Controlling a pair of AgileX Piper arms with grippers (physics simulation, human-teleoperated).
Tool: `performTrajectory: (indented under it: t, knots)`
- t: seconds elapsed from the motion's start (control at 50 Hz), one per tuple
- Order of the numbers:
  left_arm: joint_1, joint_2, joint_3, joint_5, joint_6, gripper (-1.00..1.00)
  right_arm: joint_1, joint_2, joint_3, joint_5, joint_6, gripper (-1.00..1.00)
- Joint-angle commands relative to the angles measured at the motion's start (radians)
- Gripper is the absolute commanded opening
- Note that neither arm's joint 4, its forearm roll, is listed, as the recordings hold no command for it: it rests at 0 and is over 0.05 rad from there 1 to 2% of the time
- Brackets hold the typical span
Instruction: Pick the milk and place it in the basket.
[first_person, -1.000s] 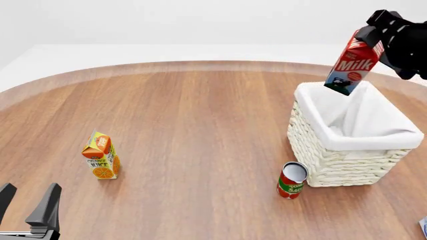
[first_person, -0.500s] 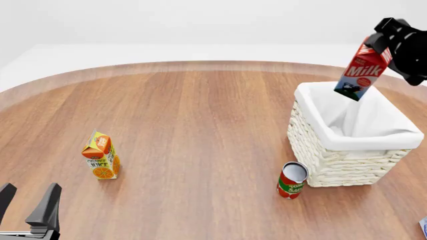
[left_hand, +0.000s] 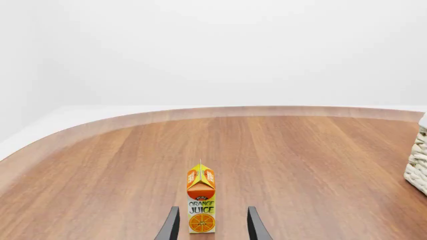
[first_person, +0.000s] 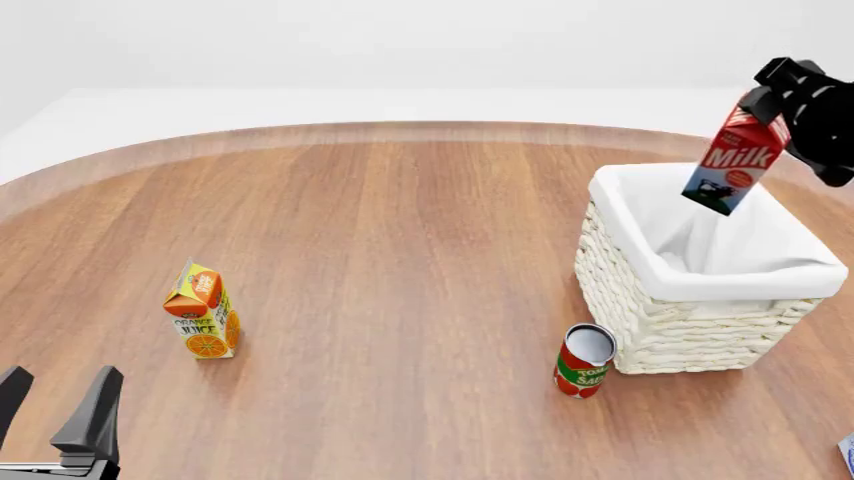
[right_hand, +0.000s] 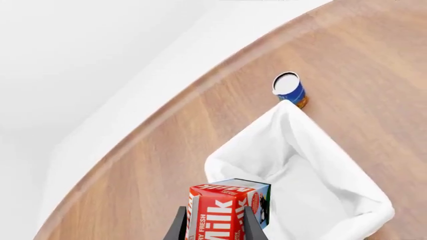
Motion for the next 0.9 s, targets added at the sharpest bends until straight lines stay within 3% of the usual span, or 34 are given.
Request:
performTrajectory:
  t: [0.02,0.9]
  knots:
    - [0.000,0.000,0.000,0.000,0.000,1.00,-0.030,0.005,0.009,-0.036,0.005,-1.00]
    - [0.000,0.000,0.000,0.000,0.000,1.00,-0.075,0.101,0.079,-0.130,-0.032,-1.00]
